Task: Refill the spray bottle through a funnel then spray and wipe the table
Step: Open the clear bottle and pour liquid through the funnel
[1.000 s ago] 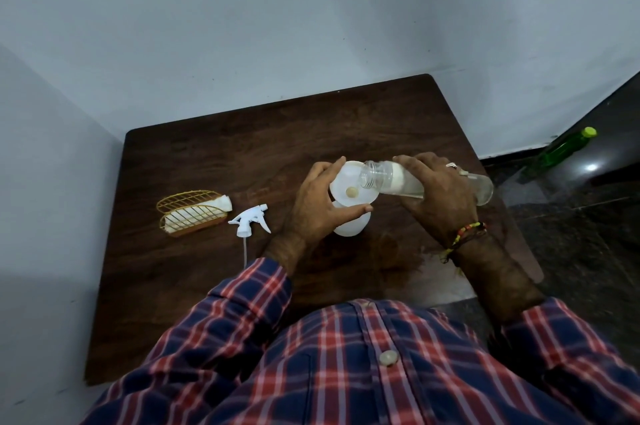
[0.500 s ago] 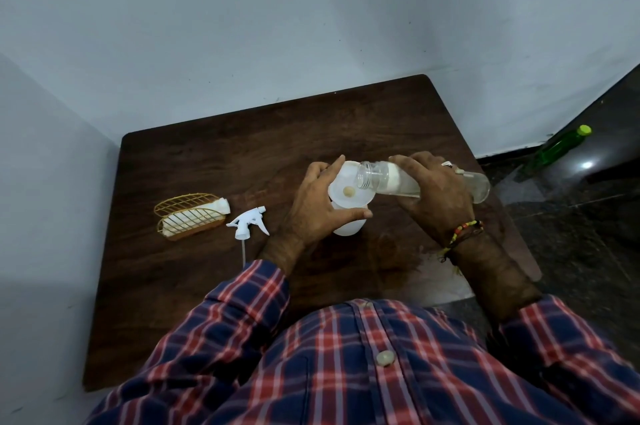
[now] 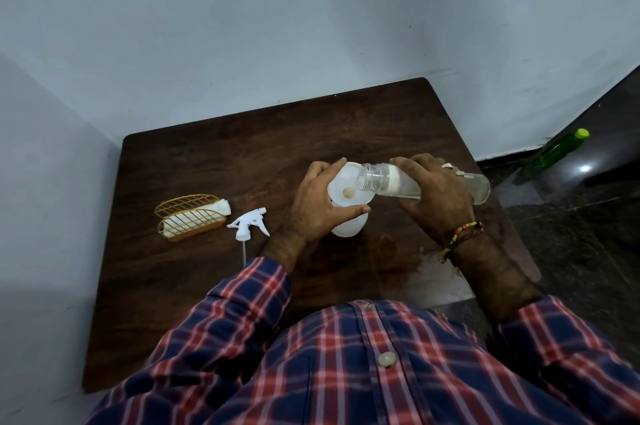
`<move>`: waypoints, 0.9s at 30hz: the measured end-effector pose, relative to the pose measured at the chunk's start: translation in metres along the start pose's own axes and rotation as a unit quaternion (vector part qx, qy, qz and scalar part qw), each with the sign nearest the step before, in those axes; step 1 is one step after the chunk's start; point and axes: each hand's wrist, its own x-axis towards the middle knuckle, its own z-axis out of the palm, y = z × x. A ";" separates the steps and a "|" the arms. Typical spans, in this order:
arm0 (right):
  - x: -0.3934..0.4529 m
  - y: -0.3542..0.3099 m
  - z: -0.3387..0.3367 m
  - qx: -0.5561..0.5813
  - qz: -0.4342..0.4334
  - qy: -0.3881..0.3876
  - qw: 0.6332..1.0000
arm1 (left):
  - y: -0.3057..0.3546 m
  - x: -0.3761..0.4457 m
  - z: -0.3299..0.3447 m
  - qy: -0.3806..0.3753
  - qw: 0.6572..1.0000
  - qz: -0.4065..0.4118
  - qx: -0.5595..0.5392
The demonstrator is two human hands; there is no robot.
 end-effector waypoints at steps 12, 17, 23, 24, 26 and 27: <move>0.000 0.000 0.001 0.001 0.002 0.001 1.000 | -0.003 0.000 0.001 0.000 1.000 -0.002 -0.002; 0.002 0.000 0.002 0.000 0.001 0.002 1.000 | -0.003 0.000 0.001 -0.001 1.000 -0.005 -0.003; 0.002 0.000 0.002 -0.001 -0.001 0.006 1.000 | -0.001 -0.001 0.000 0.003 1.000 -0.003 -0.006; 0.002 0.000 0.002 -0.004 -0.001 0.008 1.000 | -0.002 -0.001 0.000 0.003 1.000 -0.003 -0.006; 0.001 0.001 0.001 -0.007 -0.001 0.011 1.000 | -0.002 -0.001 0.000 0.003 1.000 -0.002 -0.006; 0.001 0.001 0.001 -0.008 -0.002 0.011 1.000 | -0.001 -0.001 0.000 0.003 1.000 -0.002 -0.007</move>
